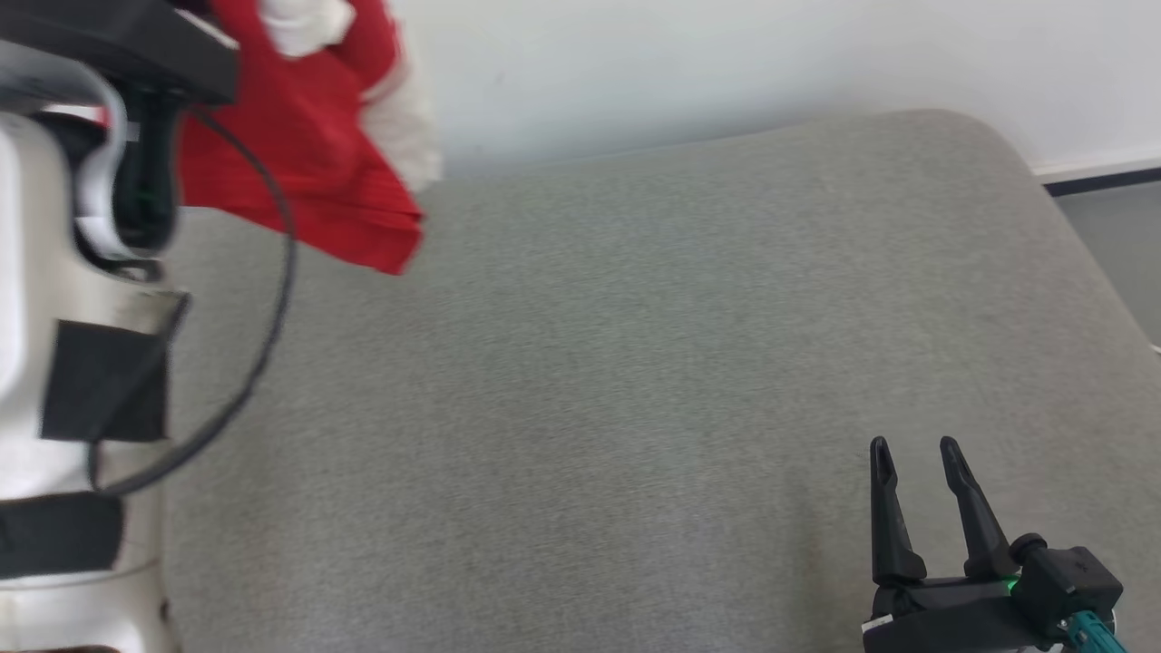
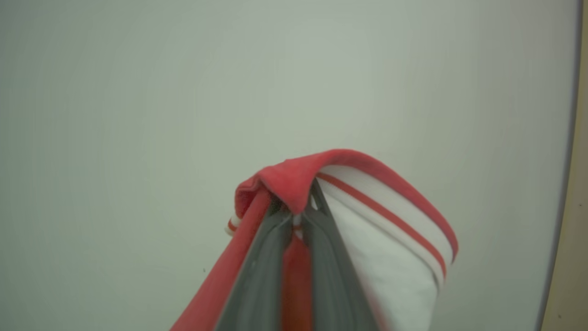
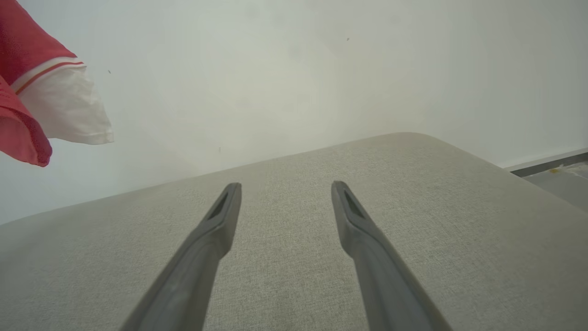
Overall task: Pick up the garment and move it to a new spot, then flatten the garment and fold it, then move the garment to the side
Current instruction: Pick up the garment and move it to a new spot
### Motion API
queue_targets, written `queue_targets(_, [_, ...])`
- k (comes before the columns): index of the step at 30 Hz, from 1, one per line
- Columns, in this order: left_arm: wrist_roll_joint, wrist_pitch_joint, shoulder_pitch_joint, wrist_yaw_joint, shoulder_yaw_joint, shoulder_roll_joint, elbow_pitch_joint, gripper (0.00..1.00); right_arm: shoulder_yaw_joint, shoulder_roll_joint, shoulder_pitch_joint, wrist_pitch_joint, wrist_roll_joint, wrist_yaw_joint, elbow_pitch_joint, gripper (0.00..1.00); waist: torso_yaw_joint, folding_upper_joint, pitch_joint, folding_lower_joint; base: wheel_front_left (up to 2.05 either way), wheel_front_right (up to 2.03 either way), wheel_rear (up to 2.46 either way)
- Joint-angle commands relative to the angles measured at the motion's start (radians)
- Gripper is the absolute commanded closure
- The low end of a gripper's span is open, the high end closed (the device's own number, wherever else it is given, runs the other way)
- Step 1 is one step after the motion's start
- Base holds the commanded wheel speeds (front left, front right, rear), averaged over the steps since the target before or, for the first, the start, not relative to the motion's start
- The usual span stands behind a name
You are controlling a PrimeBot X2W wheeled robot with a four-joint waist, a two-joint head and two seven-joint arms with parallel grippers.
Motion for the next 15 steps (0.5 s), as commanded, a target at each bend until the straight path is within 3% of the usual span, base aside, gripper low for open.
queue_targets(1, [-0.005,0.01,0.018,0.007,-0.007,-0.014,-0.024,1.0,0.001,0.001,0.012,-0.001,0.008,-0.002,0.004,0.0,-0.059,0.0001,-0.019,0.0001,0.0,0.0,0.0])
queue_targets(6, [-0.031,0.031,0.08,0.028,-0.051,-0.098,-0.103,1.0,0.006,0.001,0.016,-0.001,0.024,-0.002,0.011,0.0,-0.108,0.0001,-0.016,0.0001,0.0,0.0,0.0])
queue_targets(15, [-0.062,0.007,0.291,0.059,-0.121,-0.154,-0.082,1.0,0.03,0.001,0.008,-0.001,0.041,-0.002,0.023,0.0,-0.174,0.0001,-0.005,0.0001,0.0,0.0,0.0])
